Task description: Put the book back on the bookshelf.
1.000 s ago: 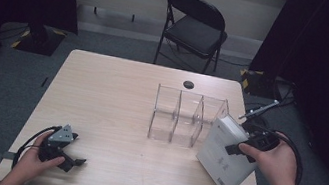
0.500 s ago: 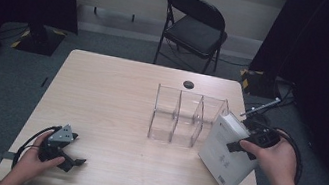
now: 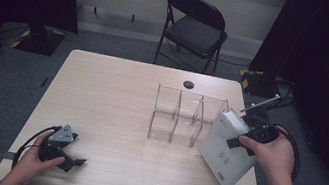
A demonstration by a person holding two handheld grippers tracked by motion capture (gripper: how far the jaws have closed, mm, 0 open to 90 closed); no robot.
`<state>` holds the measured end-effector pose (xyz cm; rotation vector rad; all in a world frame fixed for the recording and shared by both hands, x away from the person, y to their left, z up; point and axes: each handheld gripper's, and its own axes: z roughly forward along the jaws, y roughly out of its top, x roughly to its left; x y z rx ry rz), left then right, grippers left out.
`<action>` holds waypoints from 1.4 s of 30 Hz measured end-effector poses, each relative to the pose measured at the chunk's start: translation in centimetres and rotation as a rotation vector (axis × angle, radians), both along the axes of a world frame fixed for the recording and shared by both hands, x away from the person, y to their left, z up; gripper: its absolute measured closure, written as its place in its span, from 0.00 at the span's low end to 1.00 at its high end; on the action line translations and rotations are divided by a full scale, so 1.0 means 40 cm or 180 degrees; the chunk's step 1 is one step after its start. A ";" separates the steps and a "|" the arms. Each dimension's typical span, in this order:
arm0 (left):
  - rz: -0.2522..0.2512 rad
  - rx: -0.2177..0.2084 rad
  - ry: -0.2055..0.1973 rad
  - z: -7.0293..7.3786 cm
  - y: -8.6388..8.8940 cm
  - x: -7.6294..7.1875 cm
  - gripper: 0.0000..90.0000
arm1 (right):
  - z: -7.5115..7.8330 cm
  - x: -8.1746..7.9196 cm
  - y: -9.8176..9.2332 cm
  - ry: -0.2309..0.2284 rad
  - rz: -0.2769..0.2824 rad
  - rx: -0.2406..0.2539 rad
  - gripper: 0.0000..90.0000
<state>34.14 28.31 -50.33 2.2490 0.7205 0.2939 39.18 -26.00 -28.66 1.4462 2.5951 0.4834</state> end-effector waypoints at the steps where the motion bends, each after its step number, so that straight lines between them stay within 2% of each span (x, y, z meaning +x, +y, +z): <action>1: -0.0002 0.0005 -0.0006 0.000 0.000 0.000 0.00 | 0.001 0.001 0.001 -0.0004 -0.0017 0.0001 0.58; 17: -0.0004 0.0010 -0.0011 0.000 0.000 0.000 0.00 | 0.005 0.027 0.012 0.0017 -0.0109 -0.0059 0.58; 27: -0.0002 0.0005 -0.0006 0.000 0.000 0.000 0.00 | 0.008 0.042 0.013 0.0037 -0.0190 -0.0017 0.58; 28: -0.0009 0.0024 -0.0027 0.001 0.001 0.001 0.00 | 0.011 0.043 0.016 0.0089 -0.0268 -0.0002 0.58; 39: -0.0009 0.0021 -0.0024 0.001 0.001 0.001 0.00 | 0.020 0.064 0.026 0.0092 -0.0318 0.0000 0.58; 42: -0.0005 0.0007 -0.0008 0.000 0.000 0.000 0.00 | 0.022 0.069 0.027 0.0053 -0.0316 0.0025 0.58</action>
